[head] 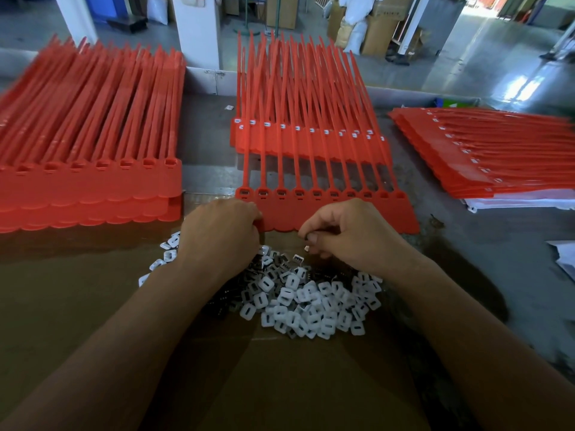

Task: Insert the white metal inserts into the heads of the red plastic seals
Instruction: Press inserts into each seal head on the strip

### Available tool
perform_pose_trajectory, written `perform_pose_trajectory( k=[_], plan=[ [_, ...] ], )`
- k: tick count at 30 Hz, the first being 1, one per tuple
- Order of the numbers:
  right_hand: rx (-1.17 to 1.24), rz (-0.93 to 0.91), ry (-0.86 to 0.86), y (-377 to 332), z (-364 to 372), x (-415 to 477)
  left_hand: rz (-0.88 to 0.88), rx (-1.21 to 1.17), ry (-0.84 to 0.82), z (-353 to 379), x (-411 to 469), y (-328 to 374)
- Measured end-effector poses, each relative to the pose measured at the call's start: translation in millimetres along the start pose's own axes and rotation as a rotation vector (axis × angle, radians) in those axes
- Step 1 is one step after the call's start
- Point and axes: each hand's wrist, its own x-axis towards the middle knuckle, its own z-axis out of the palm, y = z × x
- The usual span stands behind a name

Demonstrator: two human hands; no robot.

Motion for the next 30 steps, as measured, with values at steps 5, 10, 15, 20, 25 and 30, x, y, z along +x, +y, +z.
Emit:
perform_pose_trajectory(
  k=[5,10,15,20,25,30],
  plan=[
    [0.029,0.021,0.059,2,-3,1,-0.002,-0.004,0.007,0,0,1],
    [0.02,0.043,0.149,9,-7,3,-0.003,0.007,-0.004,1,1,0],
    [0.016,0.083,0.407,36,-42,15,-0.008,-0.004,-0.009,0,0,0],
    [0.122,0.253,0.576,78,-71,22,-0.003,-0.011,-0.005,0,1,0],
    [0.129,0.341,0.591,95,-71,18,-0.003,0.002,-0.009,1,0,-1],
    [0.13,0.312,0.583,90,-66,20,0.002,-0.003,-0.011,0,0,0]
  ],
)
